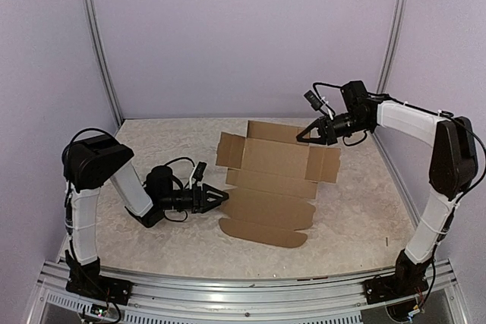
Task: Fold the paper box
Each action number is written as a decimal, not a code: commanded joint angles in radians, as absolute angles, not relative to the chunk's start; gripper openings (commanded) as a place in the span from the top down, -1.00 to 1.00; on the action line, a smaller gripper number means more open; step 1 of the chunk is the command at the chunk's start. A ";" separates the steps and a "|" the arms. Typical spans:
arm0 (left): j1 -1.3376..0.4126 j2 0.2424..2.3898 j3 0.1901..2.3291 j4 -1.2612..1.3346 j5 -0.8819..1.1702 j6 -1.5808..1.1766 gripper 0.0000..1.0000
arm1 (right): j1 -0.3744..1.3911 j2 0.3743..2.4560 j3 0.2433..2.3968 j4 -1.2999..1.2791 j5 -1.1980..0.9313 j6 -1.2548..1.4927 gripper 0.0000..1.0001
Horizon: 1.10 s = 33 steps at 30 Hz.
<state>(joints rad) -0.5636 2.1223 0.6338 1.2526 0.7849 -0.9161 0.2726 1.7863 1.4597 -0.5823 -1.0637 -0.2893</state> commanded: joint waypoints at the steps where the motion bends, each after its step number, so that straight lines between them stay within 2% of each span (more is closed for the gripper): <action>1: -0.572 2.149 0.637 1.655 0.713 -0.919 -0.14 | 0.265 1.792 1.451 -0.585 -1.111 -0.280 1.00; 4: -0.572 2.152 0.657 1.655 0.729 -0.892 -0.20 | 0.264 1.791 1.445 -0.589 -1.114 -0.279 1.00; 12: -0.586 2.156 0.729 1.655 0.756 -0.868 -0.07 | 0.264 1.807 1.447 -0.589 -1.100 -0.270 1.00; 22: -0.575 2.141 0.752 1.655 0.739 -0.871 0.40 | 0.264 1.809 1.448 -0.587 -1.083 -0.262 1.00; 33: -0.591 2.044 0.753 1.634 0.760 -0.828 0.28 | 0.264 1.805 1.445 -0.584 -1.082 -0.255 1.00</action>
